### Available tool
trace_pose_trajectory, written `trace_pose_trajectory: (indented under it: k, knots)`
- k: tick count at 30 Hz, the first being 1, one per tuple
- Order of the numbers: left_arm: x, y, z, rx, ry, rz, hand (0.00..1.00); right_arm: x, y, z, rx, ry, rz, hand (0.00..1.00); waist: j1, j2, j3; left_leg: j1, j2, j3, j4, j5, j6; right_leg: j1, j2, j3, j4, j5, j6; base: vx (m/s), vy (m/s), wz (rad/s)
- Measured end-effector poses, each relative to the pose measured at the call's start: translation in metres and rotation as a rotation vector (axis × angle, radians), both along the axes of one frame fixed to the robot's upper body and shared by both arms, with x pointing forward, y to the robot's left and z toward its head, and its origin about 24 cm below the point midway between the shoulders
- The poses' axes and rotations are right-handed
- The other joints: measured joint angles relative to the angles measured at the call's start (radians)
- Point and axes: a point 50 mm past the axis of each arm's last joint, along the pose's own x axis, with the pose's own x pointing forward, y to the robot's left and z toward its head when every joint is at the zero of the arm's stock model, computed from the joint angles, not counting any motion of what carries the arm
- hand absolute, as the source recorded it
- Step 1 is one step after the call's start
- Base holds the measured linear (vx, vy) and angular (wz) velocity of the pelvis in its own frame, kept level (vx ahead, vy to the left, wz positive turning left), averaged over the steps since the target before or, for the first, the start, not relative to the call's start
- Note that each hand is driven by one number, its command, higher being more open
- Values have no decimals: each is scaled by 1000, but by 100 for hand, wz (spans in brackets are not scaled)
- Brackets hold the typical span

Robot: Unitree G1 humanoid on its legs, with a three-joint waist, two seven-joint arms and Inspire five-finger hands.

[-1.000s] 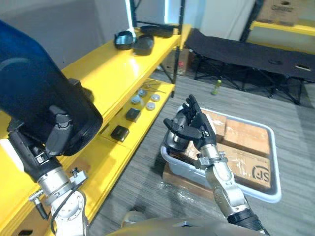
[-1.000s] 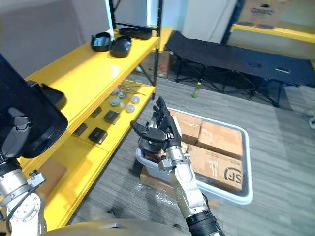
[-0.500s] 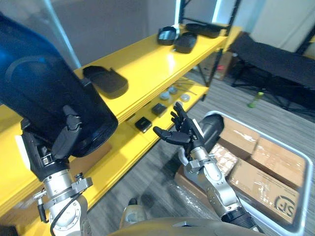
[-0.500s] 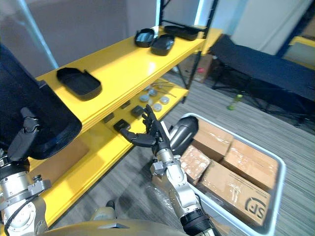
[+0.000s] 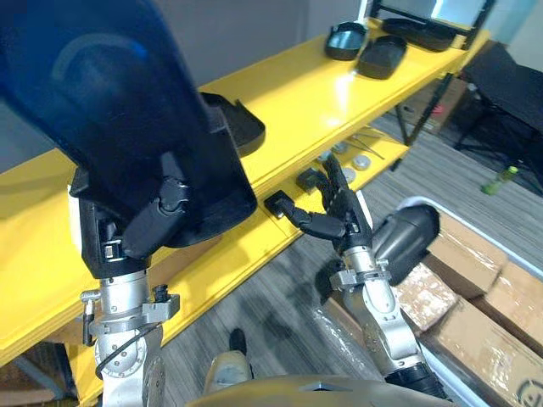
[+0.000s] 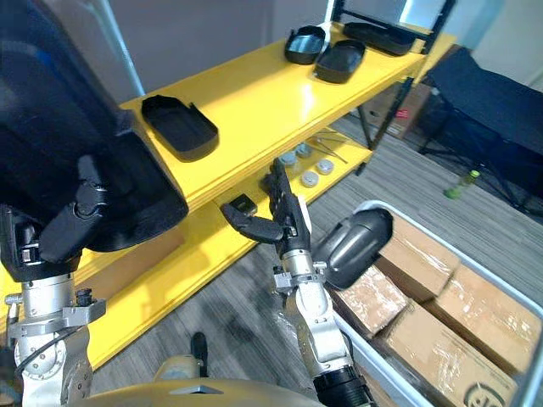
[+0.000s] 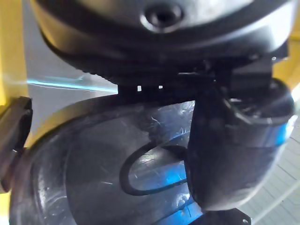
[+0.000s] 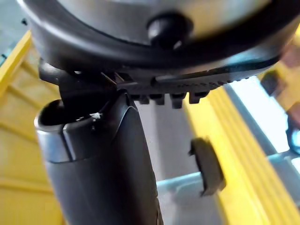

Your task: Walk over and take three plastic housings, then place them on the shelf

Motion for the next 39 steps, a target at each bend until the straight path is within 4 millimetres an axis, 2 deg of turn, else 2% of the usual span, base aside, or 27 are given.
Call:
trace_pose_trajectory:
  k: [3,6,8,9,10,13,14,15,16,17,18,19,20,22,23,24,25,26,27,28,30,31,33,34,36,38,39]
  knots:
    - [-4,0,11,-35,-75,28,0,6,8,26,-17,-144,85,100,11,12,10,-29,0,-17,24,-1,2,-3,5,-1,-1,-7,-9,12,-40,17]
    - [-4,0,20,-41,-138,54,0,12,7,55,-24,-297,97,100,24,17,60,-84,3,-51,102,-27,3,2,12,-3,-2,-23,-6,-67,-18,25]
    - [-5,4,21,-24,-146,69,0,14,6,69,-7,-366,83,100,43,-1,86,-113,3,-57,170,-66,0,15,9,1,-13,-50,-11,-89,12,6]
    - [-7,8,22,-5,-148,88,0,15,5,74,8,-391,68,100,51,-20,101,-135,1,-59,233,-101,-3,33,6,1,-24,-92,-27,-80,19,11]
    - [-7,10,22,2,-149,98,0,15,4,76,16,-403,58,100,55,-24,105,-150,2,-63,269,-121,-3,37,3,0,-22,-105,-21,-84,50,13]
    - [-14,19,29,50,-172,149,0,12,-5,87,76,-472,-5,100,74,-37,115,-207,-1,-71,456,-229,35,60,-27,-5,-5,-125,-75,-16,162,5]
    - [-17,20,32,60,-194,158,0,10,-10,88,103,-493,-41,100,72,-33,115,-204,-12,-73,508,-296,48,84,-34,-1,40,-103,-147,128,276,16]
    - [-17,20,33,63,-202,158,0,9,-13,88,109,-499,-53,100,67,-26,113,-200,-16,-77,522,-317,53,74,-52,4,92,-70,-189,169,283,31]
    - [-17,20,34,78,-210,162,0,6,-17,85,131,-503,-71,100,64,-27,107,-172,-37,-80,498,-329,67,22,-93,51,197,24,-251,229,350,33]
    - [-18,24,37,98,-220,179,0,6,-19,86,139,-514,-73,100,59,-25,104,-147,-48,-85,457,-329,77,-44,-99,132,307,64,-226,195,280,28]
    - [-18,26,39,104,-227,190,0,6,-18,87,157,-517,-58,100,58,-24,105,-135,-53,-96,432,-321,91,-80,-90,159,380,38,-196,223,206,31]
    - [-15,27,40,104,-237,210,0,5,-16,87,181,-519,-14,100,52,-27,103,-105,-72,-117,386,-307,119,-129,-59,185,479,-39,-167,243,165,42]
    - [-14,29,39,86,-237,226,0,7,-13,88,176,-526,38,100,48,-27,103,-58,-93,-128,338,-296,136,-154,-23,184,522,-103,-160,257,182,40]
    - [-11,33,37,88,-226,248,0,11,-10,96,145,-555,93,100,43,-22,100,-3,-118,-142,296,-288,133,-183,13,185,510,-157,-161,236,155,42]
    - [-7,34,36,86,-221,247,0,15,-10,107,105,-603,121,100,34,-9,95,11,-131,-178,289,-290,133,-214,53,206,460,-183,-159,238,136,83]
    - [-3,34,36,83,-222,241,0,18,-10,117,81,-644,135,100,17,0,92,13,-142,-215,286,-290,132,-248,94,259,405,-190,-157,275,114,138]
    - [5,33,34,75,-219,219,0,21,-14,128,55,-682,126,100,0,6,88,19,-156,-275,277,-287,131,-288,158,391,323,-196,-126,188,25,141]
    - [9,31,32,73,-212,200,0,22,-17,131,44,-689,116,100,-7,6,85,23,-164,-302,274,-283,126,-295,185,458,287,-190,-108,254,-29,184]
    - [17,28,29,73,-191,166,0,24,-26,133,13,-684,73,100,-19,-4,79,43,-188,-360,269,-283,122,-295,210,542,232,-168,-73,280,-114,166]
    - [21,27,27,86,-169,150,0,27,-35,134,-14,-675,30,100,-15,-23,68,65,-207,-395,257,-284,119,-291,199,544,195,-150,-59,352,-222,178]
    - [22,30,26,104,-147,151,0,28,-53,138,-4,-677,-41,100,-7,-74,35,70,-236,-426,288,-315,75,-274,196,496,59,-16,-94,326,-301,126]
    - [21,30,24,89,-136,157,0,28,-56,139,1,-677,-49,100,-5,-66,30,69,-227,-431,302,-327,62,-252,198,478,44,-28,-93,280,-255,65]
    - [18,33,18,61,-106,166,0,28,-59,140,3,-679,-65,100,12,-35,23,67,-181,-425,336,-356,22,-184,245,456,-41,-11,-110,258,-186,12]
    - [17,32,16,56,-96,155,0,28,-62,139,-1,-678,-77,100,14,-26,19,65,-158,-403,343,-363,9,-155,267,443,-88,-1,-121,236,-180,15]
    - [19,27,15,70,-87,107,0,26,-70,138,-6,-673,-112,100,-8,-17,11,43,-121,-301,340,-368,7,-125,280,404,-140,9,-132,142,-111,46]
    - [27,14,15,107,-81,13,0,19,-88,134,-20,-657,-194,100,-58,9,-3,15,-31,-53,309,-377,54,-120,280,331,-148,8,-134,94,-44,90]
    - [32,7,15,118,-72,-39,0,16,-99,129,-21,-635,-248,100,-73,12,-5,29,-22,18,273,-330,54,-123,267,310,-141,8,-133,80,-4,64]
